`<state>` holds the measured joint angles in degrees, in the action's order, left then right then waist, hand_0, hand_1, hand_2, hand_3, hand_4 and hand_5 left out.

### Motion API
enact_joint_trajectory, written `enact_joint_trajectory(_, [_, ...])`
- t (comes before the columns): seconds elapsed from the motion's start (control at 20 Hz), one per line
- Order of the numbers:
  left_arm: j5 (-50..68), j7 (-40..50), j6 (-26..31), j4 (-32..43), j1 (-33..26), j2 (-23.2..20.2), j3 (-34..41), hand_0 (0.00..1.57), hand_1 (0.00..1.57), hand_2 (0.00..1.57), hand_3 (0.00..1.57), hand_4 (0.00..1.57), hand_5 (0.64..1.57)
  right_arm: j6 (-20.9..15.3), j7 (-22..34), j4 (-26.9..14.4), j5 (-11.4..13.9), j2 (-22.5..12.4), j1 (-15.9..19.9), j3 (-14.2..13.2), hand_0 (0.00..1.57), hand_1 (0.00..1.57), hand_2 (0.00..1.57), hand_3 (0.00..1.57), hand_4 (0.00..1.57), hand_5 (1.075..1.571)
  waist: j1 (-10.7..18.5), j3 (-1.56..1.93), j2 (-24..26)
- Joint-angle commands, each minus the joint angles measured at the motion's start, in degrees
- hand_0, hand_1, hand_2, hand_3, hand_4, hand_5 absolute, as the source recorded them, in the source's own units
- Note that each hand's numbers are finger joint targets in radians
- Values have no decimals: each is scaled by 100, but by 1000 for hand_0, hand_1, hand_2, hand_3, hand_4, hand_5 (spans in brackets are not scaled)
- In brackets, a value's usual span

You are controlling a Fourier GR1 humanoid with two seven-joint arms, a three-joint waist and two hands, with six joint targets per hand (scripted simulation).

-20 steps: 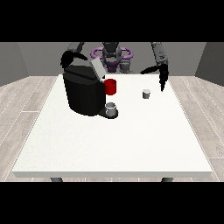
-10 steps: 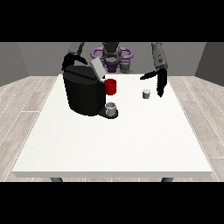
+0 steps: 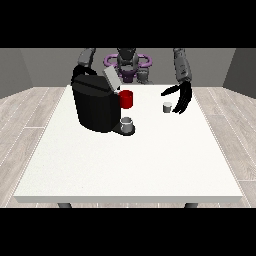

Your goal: Insert the coffee pod into the coffee machine and close the lid

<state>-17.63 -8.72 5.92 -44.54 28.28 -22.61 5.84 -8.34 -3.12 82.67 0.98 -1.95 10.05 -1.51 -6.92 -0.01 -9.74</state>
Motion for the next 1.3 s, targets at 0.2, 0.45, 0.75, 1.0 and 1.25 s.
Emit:
enact_joint_trajectory(0.2, [-762, -382, -248, 544, -14, -186, -356, 568, 568, 698, 414, 0, 1571, -110, 349, 73, 64, -15, 90, -1, 0, 0, 0, 0, 393, 1571, -91, -1, 3])
enact_joint_trajectory(0.45, [-1058, -350, -590, 643, 289, -141, -371, 673, 673, 809, 551, 0, 1571, -45, 60, -255, 98, 56, 75, 66, 0, 0, 0, 0, 453, 1571, -17, 0, 20])
enact_joint_trajectory(0.75, [-1241, -884, -1426, 1105, 203, 145, -225, 837, 837, 974, 737, 391, 1571, -98, 263, 102, 32, 38, 6, 56, 0, 0, 0, 0, 487, 1571, -195, -2, -7])
enact_joint_trajectory(1.0, [-1518, -1207, -1588, 1364, 264, -35, -291, 987, 987, 1095, 867, 286, 1571, -246, 324, 244, 29, 190, 36, 271, 0, 0, 0, 0, 500, 1571, -191, -2, -86])
enact_joint_trajectory(1.25, [-1837, -887, -1567, 1490, 461, -79, -432, 1115, 1115, 1173, 966, 280, 1571, -201, 230, 54, -86, 190, 106, 90, 0, 0, 0, 0, 515, 1571, -206, -2, -75])
